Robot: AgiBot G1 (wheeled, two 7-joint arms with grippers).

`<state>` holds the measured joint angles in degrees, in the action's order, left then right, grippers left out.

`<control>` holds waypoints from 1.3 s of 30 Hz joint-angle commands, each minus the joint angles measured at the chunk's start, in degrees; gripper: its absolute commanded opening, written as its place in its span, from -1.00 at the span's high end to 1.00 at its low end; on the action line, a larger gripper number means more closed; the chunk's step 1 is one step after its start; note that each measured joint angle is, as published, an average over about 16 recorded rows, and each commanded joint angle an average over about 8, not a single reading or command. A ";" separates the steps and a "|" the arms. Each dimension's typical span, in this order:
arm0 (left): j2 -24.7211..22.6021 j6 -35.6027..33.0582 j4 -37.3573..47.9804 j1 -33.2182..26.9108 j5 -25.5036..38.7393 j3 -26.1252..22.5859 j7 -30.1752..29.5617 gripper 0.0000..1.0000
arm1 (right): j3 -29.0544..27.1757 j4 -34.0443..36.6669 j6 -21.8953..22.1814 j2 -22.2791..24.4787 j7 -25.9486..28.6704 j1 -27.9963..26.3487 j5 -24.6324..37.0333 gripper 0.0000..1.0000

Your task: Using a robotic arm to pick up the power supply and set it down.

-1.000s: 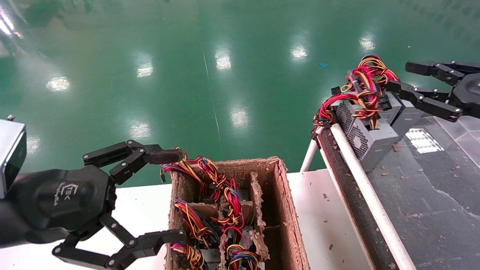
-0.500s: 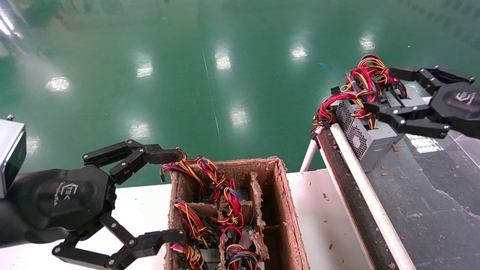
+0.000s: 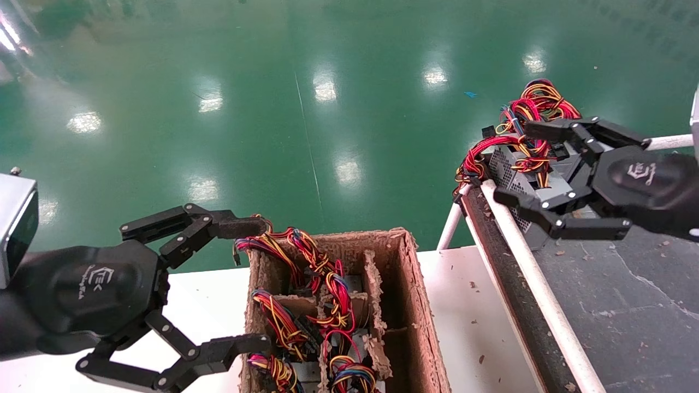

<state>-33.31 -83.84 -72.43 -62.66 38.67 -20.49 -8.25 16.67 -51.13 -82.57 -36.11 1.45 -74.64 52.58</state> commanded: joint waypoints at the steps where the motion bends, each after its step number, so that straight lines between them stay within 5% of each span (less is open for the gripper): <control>1: 0.00 0.00 0.00 0.00 0.00 0.00 0.00 -1.00 | -0.04 -1.50 -0.21 0.07 0.62 0.87 -0.72 -1.00; 26: 0.01 0.01 0.00 0.00 -0.01 -0.02 0.01 -1.00 | -0.58 -20.27 -2.82 0.99 8.40 11.81 -9.68 -1.00; 39: 0.01 0.02 0.02 0.01 -0.02 -0.01 0.01 -1.00 | -0.70 -23.53 -3.32 1.19 9.62 13.75 -11.39 -1.00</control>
<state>-33.29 -83.82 -72.41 -62.65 38.65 -20.50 -8.24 15.97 -74.61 -85.88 -34.93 11.06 -60.93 41.24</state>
